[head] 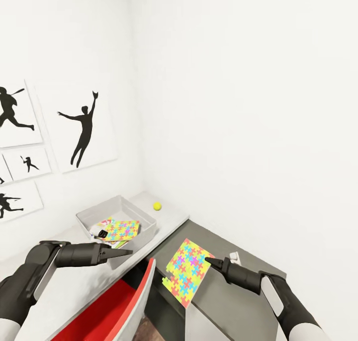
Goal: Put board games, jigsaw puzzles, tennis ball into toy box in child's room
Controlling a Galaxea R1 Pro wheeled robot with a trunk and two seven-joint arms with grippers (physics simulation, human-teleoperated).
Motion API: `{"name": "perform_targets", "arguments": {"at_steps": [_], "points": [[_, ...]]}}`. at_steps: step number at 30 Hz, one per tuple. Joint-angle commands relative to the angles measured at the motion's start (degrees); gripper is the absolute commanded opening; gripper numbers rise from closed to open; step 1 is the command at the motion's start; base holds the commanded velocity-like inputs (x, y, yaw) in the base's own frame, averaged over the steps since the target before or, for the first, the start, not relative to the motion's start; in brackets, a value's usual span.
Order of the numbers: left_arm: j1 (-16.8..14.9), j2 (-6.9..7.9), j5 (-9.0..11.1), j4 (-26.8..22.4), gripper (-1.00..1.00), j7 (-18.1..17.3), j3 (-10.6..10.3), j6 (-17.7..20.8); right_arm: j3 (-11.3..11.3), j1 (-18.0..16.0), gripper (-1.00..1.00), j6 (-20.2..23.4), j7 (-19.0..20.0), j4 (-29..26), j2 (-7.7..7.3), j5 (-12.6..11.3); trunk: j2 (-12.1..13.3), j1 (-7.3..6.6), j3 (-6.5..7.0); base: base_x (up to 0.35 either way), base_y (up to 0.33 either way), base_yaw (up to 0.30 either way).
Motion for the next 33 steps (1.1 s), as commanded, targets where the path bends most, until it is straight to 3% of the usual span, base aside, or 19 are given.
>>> {"name": "perform_targets", "arguments": {"at_steps": [1,12,33], "points": [[0.00,0.02,0.03,0.01,1.00,-0.19,-0.02,0.61,-0.09,-0.02,-1.00,0.30,0.15,0.03,0.01,-0.12,-0.04,0.02,-0.03,0.000,0.000,0.002],[0.00,0.02,0.03,0.01,1.00,-0.19,0.10,0.61,-0.17,-0.02,-1.00,0.22,1.21,-0.06,0.01,-0.12,-0.04,0.02,0.02,0.000,0.000,0.050],[0.08,0.44,0.49,0.35,1.00,-0.19,1.30,0.21,-0.10,-0.02,-1.00,0.22,1.66,-0.06,0.01,-0.12,-0.04,0.02,0.02,0.000,0.000,0.280]]}}
